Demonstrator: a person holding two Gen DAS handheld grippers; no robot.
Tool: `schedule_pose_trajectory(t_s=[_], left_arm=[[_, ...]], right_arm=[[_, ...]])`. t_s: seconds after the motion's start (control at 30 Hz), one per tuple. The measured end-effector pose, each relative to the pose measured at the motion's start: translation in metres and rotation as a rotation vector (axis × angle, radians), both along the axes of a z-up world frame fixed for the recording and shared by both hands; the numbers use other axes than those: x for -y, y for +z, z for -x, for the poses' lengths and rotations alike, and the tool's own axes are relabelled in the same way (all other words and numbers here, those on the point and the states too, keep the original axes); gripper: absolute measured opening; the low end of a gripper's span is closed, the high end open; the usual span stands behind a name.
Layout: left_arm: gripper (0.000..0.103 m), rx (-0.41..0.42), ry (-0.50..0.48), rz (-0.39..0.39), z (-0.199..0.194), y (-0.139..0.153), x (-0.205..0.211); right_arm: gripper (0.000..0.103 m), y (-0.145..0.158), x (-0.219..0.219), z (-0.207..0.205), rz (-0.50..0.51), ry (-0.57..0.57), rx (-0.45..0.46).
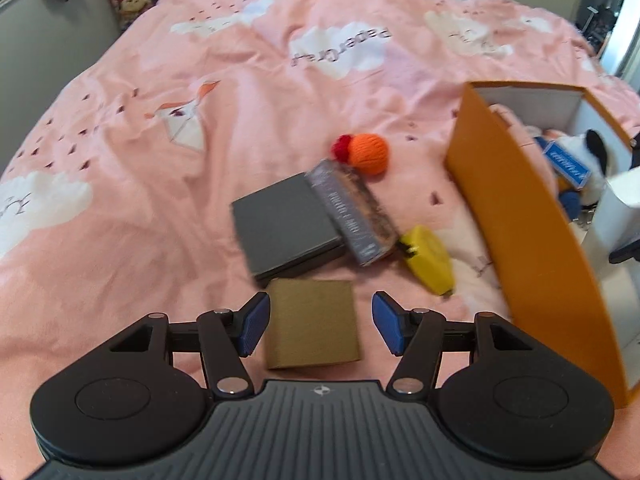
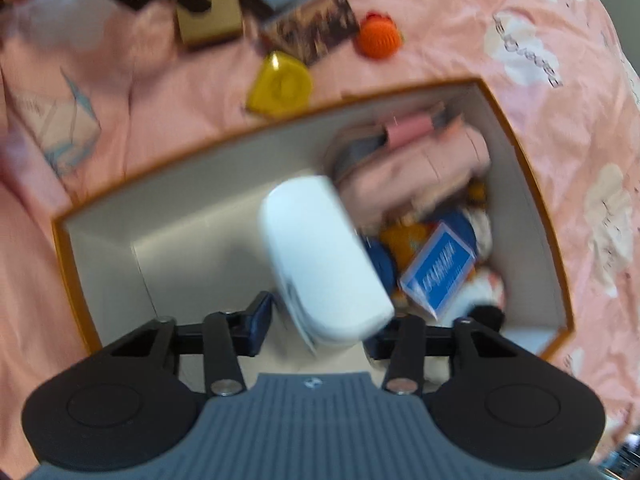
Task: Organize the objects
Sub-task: 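Carry the white case over the orange box with the right tool while the left tool approaches the brown cube, then grasp the brown cardboard cube with the left tool while the right tool lowers the white case into the box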
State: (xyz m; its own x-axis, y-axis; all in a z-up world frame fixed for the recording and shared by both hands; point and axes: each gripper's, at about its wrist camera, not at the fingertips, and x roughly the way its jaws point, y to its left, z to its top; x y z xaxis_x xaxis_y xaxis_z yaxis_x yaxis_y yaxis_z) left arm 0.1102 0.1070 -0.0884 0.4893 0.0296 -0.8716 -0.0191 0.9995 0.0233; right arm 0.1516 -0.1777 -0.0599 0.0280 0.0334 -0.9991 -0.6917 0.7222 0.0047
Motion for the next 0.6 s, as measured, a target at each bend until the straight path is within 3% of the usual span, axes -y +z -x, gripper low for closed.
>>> schedule_pose_trajectory(t_s=[0.07,0.23,0.43,0.6], left_arm=[[0.069,-0.004,0.017,-0.026,0.001,-0.001,-0.004],[0.075,-0.027,0.029,-0.033,0.002,-0.004,-0.012],[0.079,-0.063,0.017,-0.057,-0.001,-0.015,-0.009],[0.082,-0.076,-0.026,-0.163,-0.006,-0.024,0.014]], right_arm=[[0.035,-0.005,-0.003,-0.006,-0.048,-0.016,0.003],[0.033,-0.011,-0.013,-0.015,-0.104,0.005,-0.01],[0.032,-0.015,-0.023,-0.016,-0.043,0.163,-0.133],[0.032,-0.021,-0.025,-0.02,0.033,0.272,-0.205]])
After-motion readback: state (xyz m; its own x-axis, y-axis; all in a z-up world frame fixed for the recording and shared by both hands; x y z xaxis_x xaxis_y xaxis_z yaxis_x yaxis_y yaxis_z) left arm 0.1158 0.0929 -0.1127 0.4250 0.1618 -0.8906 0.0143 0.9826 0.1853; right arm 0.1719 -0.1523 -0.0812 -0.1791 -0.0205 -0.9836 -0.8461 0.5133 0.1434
